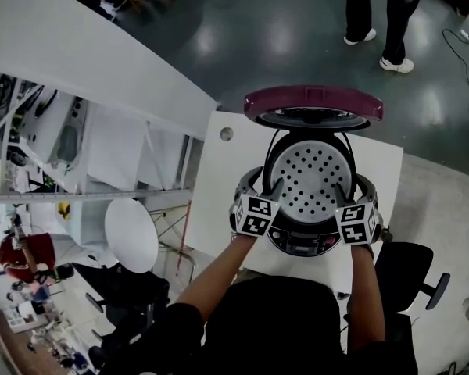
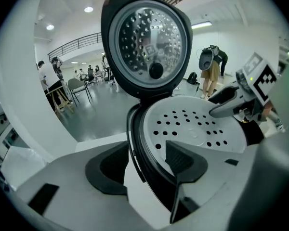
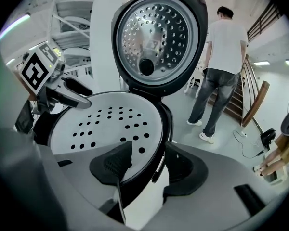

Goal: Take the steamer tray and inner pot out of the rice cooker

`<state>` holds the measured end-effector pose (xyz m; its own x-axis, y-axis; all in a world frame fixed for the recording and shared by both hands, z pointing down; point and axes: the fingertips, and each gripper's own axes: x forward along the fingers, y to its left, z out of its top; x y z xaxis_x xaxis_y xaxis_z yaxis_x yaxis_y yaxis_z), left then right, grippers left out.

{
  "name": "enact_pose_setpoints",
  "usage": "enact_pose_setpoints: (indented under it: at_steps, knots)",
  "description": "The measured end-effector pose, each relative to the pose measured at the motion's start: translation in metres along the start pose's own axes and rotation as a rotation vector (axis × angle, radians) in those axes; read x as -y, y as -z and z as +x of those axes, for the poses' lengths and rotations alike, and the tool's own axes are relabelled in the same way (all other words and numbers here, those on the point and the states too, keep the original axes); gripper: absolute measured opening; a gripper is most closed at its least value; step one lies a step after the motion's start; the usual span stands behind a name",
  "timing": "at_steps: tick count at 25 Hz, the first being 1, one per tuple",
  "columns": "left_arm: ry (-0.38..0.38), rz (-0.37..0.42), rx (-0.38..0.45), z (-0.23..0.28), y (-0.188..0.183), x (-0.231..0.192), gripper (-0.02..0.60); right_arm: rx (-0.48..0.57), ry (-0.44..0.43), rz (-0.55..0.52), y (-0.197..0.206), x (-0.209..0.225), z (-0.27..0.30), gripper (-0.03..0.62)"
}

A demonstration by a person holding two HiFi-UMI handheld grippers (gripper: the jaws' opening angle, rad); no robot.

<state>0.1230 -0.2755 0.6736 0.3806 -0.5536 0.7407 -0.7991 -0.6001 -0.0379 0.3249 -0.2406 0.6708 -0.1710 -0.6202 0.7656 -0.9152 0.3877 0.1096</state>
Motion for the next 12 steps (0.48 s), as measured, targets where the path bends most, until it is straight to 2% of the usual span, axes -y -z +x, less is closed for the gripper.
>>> enact_pose_setpoints:
  at_steps: [3,5,7,12]
  knots:
    - [-0.016,-0.017,0.001,-0.004,0.001,0.001,0.231,0.019,-0.009,-0.01,-0.002,0.002,-0.004,0.184]
    - [-0.018,-0.019,0.009,-0.005,0.003,0.002,0.212,0.033,-0.013,-0.028,-0.007,0.001,-0.007,0.133]
    - [-0.027,-0.019,0.02,-0.007,0.002,0.001,0.169,0.038,-0.017,-0.045,-0.011,-0.002,-0.009,0.132]
    - [-0.026,-0.037,0.028,-0.015,-0.006,0.003,0.13,0.036,-0.008,-0.056,-0.014,-0.003,-0.014,0.112]
